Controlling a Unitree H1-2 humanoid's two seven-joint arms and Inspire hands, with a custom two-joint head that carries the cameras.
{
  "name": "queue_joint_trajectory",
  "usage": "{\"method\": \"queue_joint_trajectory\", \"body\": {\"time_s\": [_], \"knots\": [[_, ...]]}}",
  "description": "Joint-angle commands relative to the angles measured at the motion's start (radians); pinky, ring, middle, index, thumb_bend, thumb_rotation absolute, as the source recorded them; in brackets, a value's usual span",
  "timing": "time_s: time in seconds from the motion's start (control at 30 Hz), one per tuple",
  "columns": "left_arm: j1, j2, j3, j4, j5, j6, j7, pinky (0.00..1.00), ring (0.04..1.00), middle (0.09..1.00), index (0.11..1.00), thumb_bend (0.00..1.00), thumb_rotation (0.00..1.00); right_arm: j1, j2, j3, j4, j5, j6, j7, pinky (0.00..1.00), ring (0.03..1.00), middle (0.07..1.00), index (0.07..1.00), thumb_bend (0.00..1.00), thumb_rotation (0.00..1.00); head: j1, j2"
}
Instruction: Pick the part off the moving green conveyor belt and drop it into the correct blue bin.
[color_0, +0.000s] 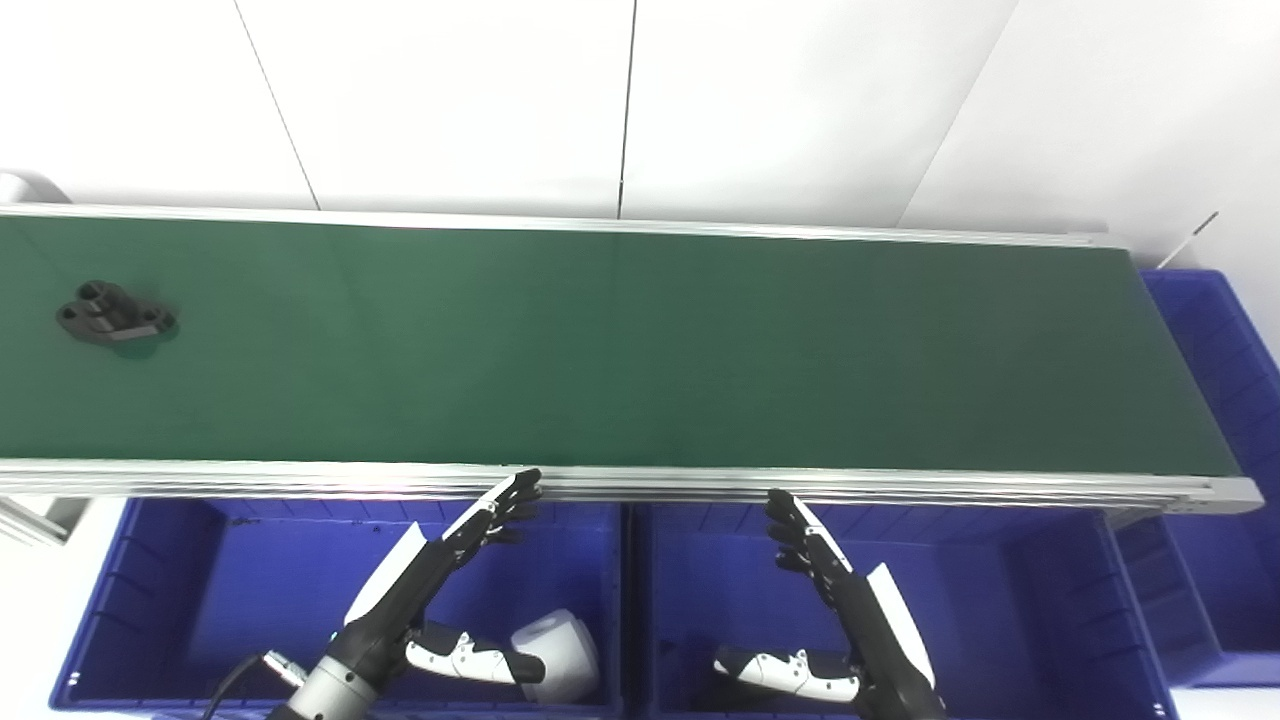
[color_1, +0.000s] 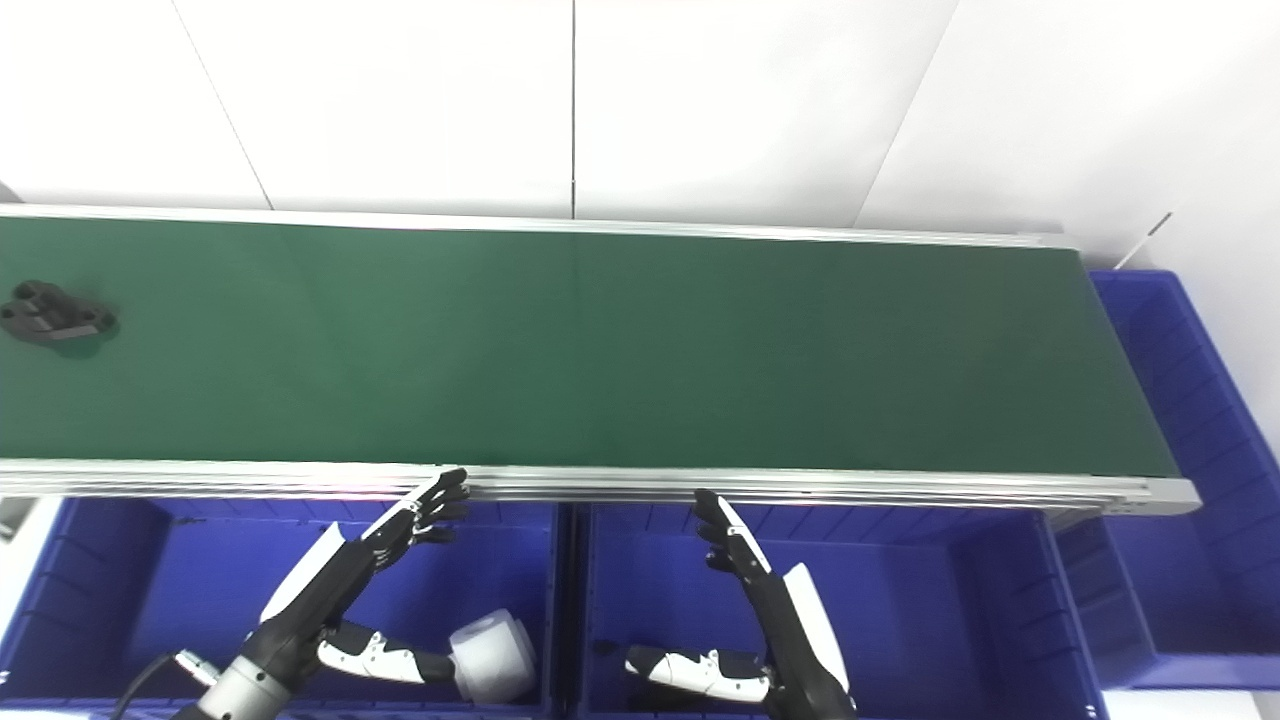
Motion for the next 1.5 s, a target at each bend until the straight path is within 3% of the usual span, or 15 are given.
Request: {"method": "queue_joint_trajectory", "body": {"time_s": [0.0,0.93,1.17,1.47], "knots": [[-0.011,0.012,0.004,-0.017,-0.006,-0.034,0.012,0.80,0.878,0.925,0.947,0.88,0.46,0.001,-0.003,0.001,-0.029,0.013,-0.030,0.004,0.83,0.898,0.926,0.952,0.92,0.38,0.001,0.001],[-0.010,0.008,0.004,-0.020,-0.006,-0.034,0.015,0.79,0.874,0.921,0.943,0.88,0.45,0.001,-0.002,-0.003,-0.029,0.021,-0.032,0.007,0.84,0.892,0.920,0.948,0.93,0.37,0.024,0.002],[-0.004,-0.009,-0.012,-0.013,0.011,-0.033,0.020,0.80,0.882,0.926,0.935,0.88,0.45,0.003,-0.025,-0.014,-0.005,0.009,-0.074,-0.004,0.83,0.892,0.921,0.950,0.93,0.42,0.165,-0.062],[0.000,-0.027,-0.045,0.006,0.074,-0.034,0.086,0.79,0.888,0.927,0.939,0.90,0.45,0.002,-0.045,-0.026,0.046,0.029,-0.139,-0.012,0.82,0.898,0.931,0.950,0.93,0.38,0.197,-0.126]]}}
